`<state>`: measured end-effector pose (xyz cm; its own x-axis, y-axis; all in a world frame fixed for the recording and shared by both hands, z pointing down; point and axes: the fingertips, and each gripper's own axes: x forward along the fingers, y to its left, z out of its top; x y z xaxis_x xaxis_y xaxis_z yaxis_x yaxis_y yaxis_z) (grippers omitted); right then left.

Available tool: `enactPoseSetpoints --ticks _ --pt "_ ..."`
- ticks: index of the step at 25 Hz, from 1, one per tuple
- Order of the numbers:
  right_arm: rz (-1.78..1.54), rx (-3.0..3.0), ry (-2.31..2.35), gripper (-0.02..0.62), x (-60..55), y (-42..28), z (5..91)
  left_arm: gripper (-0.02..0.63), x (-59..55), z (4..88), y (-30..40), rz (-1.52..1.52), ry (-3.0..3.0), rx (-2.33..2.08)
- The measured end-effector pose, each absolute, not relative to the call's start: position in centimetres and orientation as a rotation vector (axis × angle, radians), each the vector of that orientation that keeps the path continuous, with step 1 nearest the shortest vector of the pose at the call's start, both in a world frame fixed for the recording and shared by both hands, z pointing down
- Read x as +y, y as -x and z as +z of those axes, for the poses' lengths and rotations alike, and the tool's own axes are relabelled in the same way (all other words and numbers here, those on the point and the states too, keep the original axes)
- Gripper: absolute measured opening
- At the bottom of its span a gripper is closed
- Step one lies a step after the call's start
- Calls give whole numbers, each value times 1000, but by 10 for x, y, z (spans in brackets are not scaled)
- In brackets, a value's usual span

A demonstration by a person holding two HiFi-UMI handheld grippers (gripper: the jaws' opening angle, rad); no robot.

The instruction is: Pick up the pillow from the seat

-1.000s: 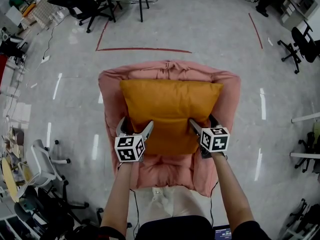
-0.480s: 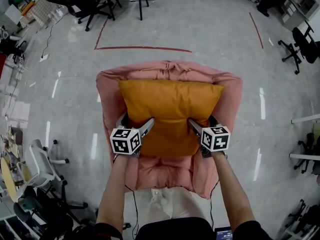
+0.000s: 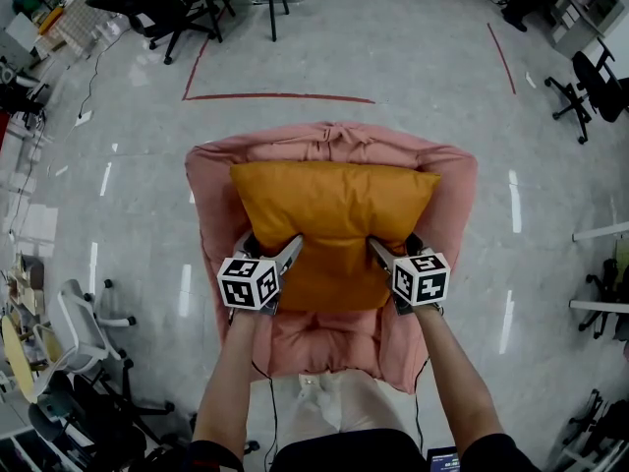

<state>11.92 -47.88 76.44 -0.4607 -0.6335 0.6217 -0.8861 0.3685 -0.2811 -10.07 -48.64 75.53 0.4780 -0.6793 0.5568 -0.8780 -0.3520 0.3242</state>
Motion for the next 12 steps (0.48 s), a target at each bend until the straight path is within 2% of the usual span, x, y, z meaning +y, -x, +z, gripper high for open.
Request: enactPoseSetpoints --ticks 2,6,12 --pt "812 -2225 -1314 292 -477 -117 763 365 -485 755 98 441 -2131 -1272" --pt "790 -2236 -1311 221 -474 -112 762 295 -479 755 95 453 -2118 -1253" --pt "797 -2250 -1289 153 -468 -108 761 232 -473 754 90 446 -2116 -1254"
